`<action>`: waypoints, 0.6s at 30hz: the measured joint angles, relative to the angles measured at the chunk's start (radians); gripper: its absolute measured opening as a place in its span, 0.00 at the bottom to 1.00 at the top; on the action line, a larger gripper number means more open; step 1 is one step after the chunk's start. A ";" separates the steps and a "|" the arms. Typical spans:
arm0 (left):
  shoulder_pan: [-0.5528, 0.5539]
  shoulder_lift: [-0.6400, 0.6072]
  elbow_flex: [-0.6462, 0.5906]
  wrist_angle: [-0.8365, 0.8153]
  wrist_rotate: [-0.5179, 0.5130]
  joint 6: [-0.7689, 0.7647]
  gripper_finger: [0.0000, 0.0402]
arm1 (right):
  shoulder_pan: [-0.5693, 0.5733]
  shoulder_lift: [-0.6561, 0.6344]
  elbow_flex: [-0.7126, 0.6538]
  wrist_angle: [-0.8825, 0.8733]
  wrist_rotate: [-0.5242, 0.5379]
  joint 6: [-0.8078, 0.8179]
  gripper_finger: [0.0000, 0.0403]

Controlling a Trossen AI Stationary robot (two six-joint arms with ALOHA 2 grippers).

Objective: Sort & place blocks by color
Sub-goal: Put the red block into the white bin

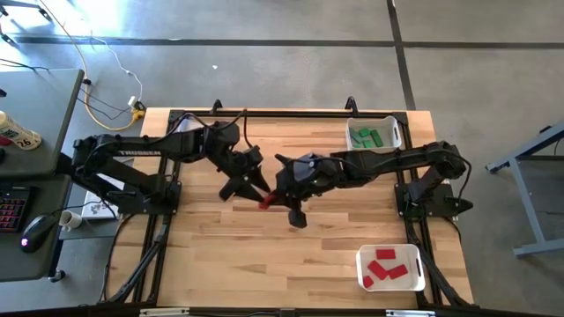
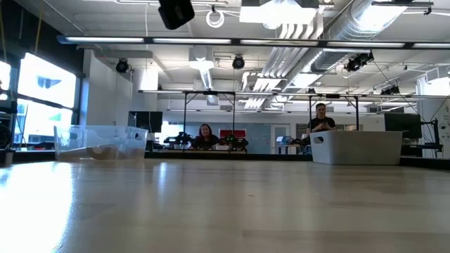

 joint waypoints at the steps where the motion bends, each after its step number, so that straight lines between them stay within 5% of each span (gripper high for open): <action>1: 0.005 0.000 0.000 0.000 -0.005 0.014 0.57 | 0.000 0.000 0.000 -0.016 0.002 0.017 0.05; 11: 0.047 0.000 0.000 -0.045 -0.037 0.090 0.57 | 0.033 -0.001 0.000 -0.226 0.086 0.252 0.05; 18: 0.051 0.000 0.000 -0.132 -0.206 0.176 0.57 | 0.091 -0.002 0.000 -0.421 0.173 0.497 0.05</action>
